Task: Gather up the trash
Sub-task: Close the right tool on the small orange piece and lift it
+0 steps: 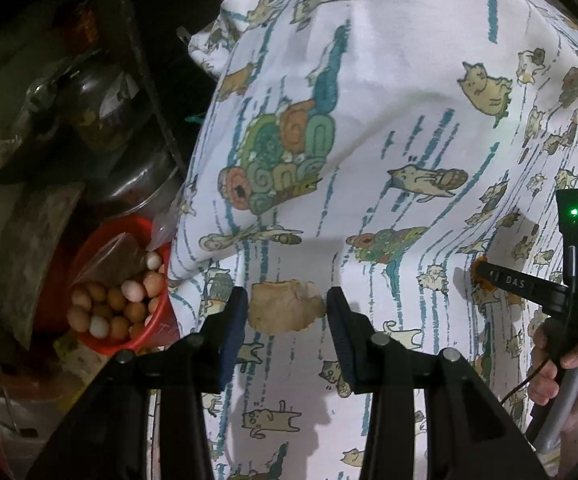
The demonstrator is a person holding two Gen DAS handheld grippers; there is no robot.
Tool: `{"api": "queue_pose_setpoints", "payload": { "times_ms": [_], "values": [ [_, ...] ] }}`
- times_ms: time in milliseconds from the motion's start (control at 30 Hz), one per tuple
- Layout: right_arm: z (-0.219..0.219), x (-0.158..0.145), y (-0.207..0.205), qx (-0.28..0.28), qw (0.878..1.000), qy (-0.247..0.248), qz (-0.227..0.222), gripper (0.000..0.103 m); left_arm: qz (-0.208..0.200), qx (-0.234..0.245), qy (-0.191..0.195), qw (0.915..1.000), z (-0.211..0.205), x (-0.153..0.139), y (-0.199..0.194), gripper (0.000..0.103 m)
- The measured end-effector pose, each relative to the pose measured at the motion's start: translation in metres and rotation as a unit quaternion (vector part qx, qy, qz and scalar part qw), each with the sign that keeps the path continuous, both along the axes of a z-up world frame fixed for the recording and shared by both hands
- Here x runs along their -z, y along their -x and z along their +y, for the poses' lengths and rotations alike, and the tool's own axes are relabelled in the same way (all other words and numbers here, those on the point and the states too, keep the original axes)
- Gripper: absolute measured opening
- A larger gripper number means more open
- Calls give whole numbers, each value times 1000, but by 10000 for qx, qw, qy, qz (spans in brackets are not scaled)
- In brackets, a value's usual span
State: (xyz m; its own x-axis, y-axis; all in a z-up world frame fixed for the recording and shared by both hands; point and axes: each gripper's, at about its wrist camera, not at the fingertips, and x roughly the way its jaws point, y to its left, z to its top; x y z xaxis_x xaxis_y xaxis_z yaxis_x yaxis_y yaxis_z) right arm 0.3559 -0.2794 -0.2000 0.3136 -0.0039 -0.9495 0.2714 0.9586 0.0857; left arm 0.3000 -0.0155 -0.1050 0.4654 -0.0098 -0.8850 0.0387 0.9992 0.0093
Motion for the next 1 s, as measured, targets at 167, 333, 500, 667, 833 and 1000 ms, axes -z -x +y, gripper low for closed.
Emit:
{"api": "queue_pose_setpoints", "payload": {
  "times_ms": [167, 333, 500, 667, 833, 1000],
  "values": [
    [7, 7, -4, -136, 9995, -287, 47, 49, -17, -44, -34, 10000, 7, -1, 0, 39],
    [28, 9, 0, -449, 9989, 133, -85, 29, -267, -317, -154, 9990, 17, -10, 3, 39],
    [37, 3, 11, -651, 9977, 54, -177, 6, -229, -538, 7, 9983, 31, -11, 2, 39],
    [34, -8, 20, -745, 9968, -165, -258, 3, -239, -548, 43, 9982, 36, -13, 4, 39],
    [37, -25, 32, -810, 9938, -575, -490, 3, -345, -508, 9, 9981, 36, -21, 8, 39],
    [54, -28, 46, -1014, 9925, -533, -415, 3, -390, -485, 16, 9981, 37, -24, 11, 39]
  ]
}}
